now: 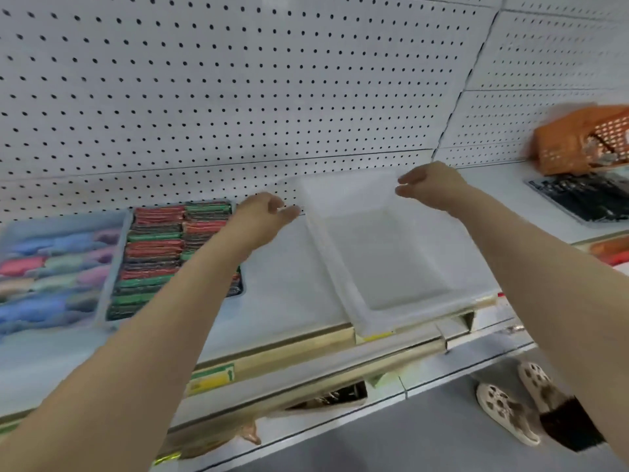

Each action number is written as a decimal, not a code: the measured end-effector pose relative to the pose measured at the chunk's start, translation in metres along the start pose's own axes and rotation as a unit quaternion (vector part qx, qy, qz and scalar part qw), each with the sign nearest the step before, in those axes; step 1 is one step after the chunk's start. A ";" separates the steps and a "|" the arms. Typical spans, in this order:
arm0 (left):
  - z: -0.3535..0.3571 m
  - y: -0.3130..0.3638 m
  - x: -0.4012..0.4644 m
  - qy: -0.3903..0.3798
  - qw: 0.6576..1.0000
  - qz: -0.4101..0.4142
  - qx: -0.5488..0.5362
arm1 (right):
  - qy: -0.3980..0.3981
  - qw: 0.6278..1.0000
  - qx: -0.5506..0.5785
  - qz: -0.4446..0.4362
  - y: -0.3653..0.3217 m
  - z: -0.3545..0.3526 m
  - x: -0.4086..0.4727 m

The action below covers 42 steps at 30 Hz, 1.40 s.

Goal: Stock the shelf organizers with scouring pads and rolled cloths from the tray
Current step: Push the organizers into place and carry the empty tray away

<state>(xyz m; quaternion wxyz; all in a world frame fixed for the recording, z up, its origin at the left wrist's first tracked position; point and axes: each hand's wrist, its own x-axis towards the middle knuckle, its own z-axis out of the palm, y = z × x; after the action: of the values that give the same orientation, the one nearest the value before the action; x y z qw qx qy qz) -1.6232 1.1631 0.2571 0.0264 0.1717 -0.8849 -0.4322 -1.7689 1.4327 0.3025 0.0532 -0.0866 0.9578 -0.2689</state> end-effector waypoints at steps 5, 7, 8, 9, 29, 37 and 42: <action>0.092 0.023 0.008 0.016 0.991 -0.119 -0.053 | 0.033 0.999 0.002 0.010 0.111 -0.026 0.032; 0.111 0.026 0.011 0.065 0.982 -0.151 -0.092 | 0.023 0.999 0.022 0.011 0.144 -0.026 0.044; 0.117 0.028 0.012 0.090 0.976 -0.162 -0.113 | 0.013 0.999 0.044 0.014 0.156 -0.025 0.049; 0.122 0.031 0.011 0.110 0.970 -0.171 -0.132 | 0.001 0.997 0.073 0.024 0.164 -0.024 0.052; 0.161 0.055 -0.116 0.314 0.867 -0.259 -0.287 | -0.123 0.914 0.386 -0.020 0.198 -0.011 -0.001; 0.134 0.055 -0.222 0.455 0.828 -0.180 -0.273 | -0.105 0.906 0.368 -0.182 0.140 -0.004 -0.053; 0.109 0.035 -0.300 0.530 0.789 -0.188 -0.246 | -0.159 0.877 0.387 -0.237 0.079 0.012 -0.098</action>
<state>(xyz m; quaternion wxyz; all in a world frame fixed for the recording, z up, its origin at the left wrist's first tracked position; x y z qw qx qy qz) -1.3726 1.3634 0.2468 0.4509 0.5248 -0.5459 -0.4726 -1.6819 1.5123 0.2558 0.1690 -0.3253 0.7065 -0.6053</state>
